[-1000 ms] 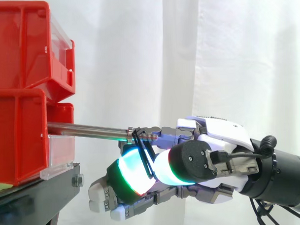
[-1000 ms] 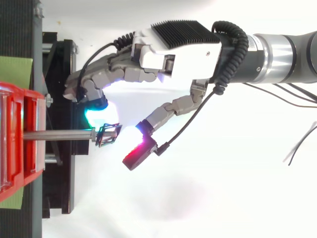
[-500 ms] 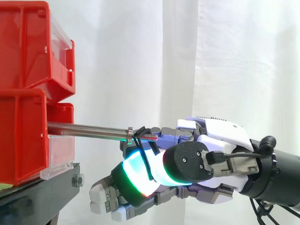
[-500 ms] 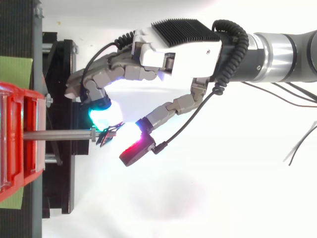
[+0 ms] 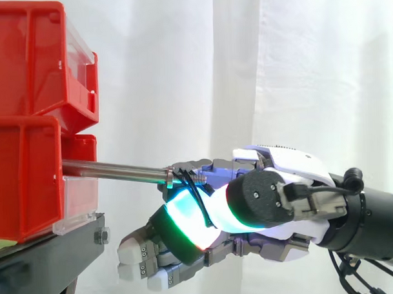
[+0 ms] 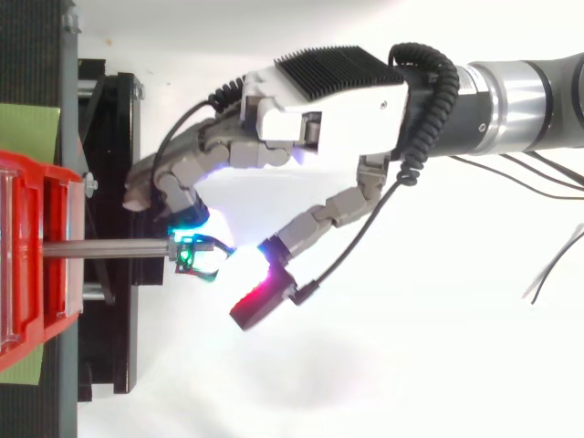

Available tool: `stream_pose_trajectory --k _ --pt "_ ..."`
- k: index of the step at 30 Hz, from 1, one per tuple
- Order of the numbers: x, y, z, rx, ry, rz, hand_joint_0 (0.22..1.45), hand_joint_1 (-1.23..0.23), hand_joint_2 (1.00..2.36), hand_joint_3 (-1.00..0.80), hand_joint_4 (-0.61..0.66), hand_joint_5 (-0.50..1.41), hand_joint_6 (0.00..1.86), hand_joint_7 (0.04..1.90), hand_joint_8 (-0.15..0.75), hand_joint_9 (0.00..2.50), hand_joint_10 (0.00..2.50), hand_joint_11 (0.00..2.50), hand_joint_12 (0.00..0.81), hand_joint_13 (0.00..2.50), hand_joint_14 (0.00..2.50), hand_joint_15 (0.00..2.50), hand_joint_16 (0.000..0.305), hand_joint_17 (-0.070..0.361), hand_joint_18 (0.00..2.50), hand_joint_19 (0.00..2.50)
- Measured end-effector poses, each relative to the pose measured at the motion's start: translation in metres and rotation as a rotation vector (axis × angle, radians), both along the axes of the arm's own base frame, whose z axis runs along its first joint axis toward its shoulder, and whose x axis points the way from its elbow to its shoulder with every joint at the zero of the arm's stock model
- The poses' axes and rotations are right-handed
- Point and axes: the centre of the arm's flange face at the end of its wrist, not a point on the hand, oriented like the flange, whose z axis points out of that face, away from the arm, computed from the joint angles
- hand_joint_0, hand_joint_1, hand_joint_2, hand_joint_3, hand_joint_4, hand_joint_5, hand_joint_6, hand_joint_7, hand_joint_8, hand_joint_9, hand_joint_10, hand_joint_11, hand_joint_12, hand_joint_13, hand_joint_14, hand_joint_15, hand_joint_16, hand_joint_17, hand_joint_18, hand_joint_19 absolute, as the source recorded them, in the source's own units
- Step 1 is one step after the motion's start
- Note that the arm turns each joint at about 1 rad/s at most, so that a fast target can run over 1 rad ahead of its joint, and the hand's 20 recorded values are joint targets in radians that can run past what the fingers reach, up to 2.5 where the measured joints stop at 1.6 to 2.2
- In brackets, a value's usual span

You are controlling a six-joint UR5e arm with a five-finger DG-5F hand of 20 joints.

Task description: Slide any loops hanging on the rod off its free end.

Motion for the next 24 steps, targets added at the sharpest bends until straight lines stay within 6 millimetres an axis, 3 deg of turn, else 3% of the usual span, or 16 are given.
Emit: stream_pose_trajectory --k 24 --pt "-0.048 -0.012 0.046 -0.128 0.305 0.018 0.56 -0.66 1.03 -0.11 0.23 -0.2 0.8 1.41 0.344 0.57 0.0 0.1 0.349 0.58 0.0 0.0 0.049 0.11 0.64 0.07"
